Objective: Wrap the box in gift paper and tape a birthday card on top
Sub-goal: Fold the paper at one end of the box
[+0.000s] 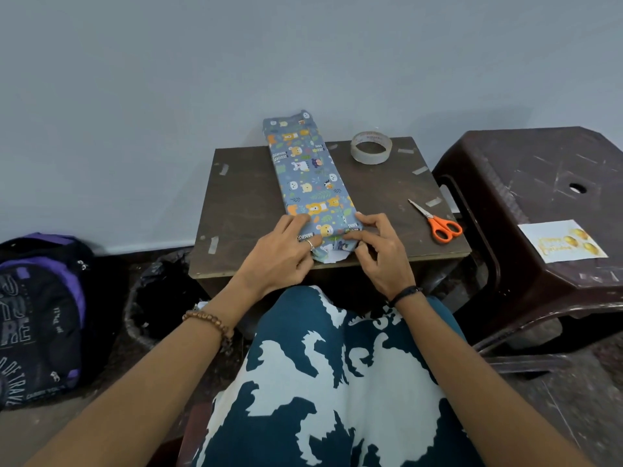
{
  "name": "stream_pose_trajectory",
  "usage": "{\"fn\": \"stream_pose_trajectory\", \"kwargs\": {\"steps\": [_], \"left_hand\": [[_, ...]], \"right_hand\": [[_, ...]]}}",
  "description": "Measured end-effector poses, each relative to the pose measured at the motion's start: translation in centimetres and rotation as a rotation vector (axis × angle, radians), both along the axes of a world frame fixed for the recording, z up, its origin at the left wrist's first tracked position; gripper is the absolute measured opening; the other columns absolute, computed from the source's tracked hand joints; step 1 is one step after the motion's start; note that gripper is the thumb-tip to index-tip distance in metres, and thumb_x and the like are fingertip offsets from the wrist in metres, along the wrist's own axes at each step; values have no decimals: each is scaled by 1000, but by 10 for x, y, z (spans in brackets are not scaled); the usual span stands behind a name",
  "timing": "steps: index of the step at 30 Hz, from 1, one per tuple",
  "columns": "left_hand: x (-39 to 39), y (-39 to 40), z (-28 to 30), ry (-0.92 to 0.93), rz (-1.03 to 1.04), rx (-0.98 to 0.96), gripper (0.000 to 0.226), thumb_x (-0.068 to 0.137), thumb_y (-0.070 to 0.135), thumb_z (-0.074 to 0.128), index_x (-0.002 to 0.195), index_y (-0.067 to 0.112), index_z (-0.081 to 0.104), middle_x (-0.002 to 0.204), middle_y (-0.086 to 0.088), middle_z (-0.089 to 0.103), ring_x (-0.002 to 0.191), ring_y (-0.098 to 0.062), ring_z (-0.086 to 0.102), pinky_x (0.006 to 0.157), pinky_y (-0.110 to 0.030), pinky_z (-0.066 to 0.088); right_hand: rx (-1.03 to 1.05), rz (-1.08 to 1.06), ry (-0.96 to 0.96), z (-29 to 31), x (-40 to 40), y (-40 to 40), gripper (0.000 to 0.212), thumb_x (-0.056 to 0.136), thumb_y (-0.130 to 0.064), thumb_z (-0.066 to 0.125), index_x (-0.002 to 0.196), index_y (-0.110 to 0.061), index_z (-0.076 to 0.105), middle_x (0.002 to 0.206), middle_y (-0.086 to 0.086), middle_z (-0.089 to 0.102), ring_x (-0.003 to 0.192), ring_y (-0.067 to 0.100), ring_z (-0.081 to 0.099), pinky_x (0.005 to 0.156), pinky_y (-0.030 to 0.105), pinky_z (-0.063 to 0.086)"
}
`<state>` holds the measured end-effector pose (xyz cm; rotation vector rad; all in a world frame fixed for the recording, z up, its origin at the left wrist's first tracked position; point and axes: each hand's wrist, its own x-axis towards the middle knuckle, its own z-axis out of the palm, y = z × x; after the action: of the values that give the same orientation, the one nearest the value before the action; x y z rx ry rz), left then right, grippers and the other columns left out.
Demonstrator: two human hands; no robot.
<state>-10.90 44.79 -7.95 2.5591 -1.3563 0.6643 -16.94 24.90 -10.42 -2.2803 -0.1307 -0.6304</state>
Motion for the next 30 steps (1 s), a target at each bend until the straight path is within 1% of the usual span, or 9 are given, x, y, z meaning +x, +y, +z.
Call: {"fn": "stream_pose_trajectory", "kwargs": {"steps": [4,8,10,14,16,20,24,27,30], "left_hand": [[-3,-5,2,33,59,-32,31,86,35,44,86,14,67,102,-11,60,91,-22,51,41,-23,44],[-4,-8,2,-39,85,-2,23,83,28,45,90,15,63,100,-8,60,89,-19,46,41,-21,41],[-6,-9,2,-89,103,6,15,81,21,54,94,14,58,96,-6,59,82,-19,49,44,-20,39],[-7,-15,0,-66,135,-63,26,72,13,69,92,10,52,88,-6,55,79,-17,41,47,-21,39],[-5,-15,-1,-61,128,-81,23,74,11,65,92,10,50,86,-5,53,78,-16,37,46,-23,40],[-2,-14,-4,-60,139,-53,10,80,12,46,90,11,50,84,-4,51,76,-15,33,42,-26,41],[-2,-14,-6,-82,116,-66,7,82,12,44,88,14,42,82,-4,53,76,-16,33,41,-25,36],[-4,-10,-6,-80,93,-92,6,83,12,49,89,14,51,84,-4,57,79,-16,37,38,-21,33],[-7,-7,-9,-54,107,-97,15,75,3,70,87,10,64,89,-7,62,85,-17,39,37,-19,35]], "right_hand": [[-60,-16,5,-1,0,-3,19,89,-20,59,96,-8,71,116,10,54,117,14,51,94,20,42],[-67,-25,-13,-3,4,-3,10,86,-10,63,94,-8,68,114,9,55,109,17,56,89,16,43],[-79,-38,-26,-2,5,-3,12,86,-9,64,97,-8,64,111,8,57,102,19,57,82,22,48],[-36,-60,-28,-1,8,-2,25,84,-10,65,108,-9,57,107,6,58,94,21,60,77,36,54],[-28,-64,-49,-1,10,-1,26,84,-8,65,110,-10,58,105,4,59,94,20,60,78,34,53],[-63,-102,-100,0,12,0,22,83,-6,65,105,-11,64,96,3,60,88,16,58,75,20,46],[-78,-107,-147,-2,14,-1,15,82,-5,67,97,-7,68,88,5,62,87,22,63,72,30,52],[-75,-108,-171,-3,16,-1,12,82,-4,66,93,-6,69,83,6,61,85,26,65,68,36,55],[-75,-104,-168,-4,16,-1,12,82,-4,67,94,-6,69,84,6,61,84,24,64,68,37,56]]}}
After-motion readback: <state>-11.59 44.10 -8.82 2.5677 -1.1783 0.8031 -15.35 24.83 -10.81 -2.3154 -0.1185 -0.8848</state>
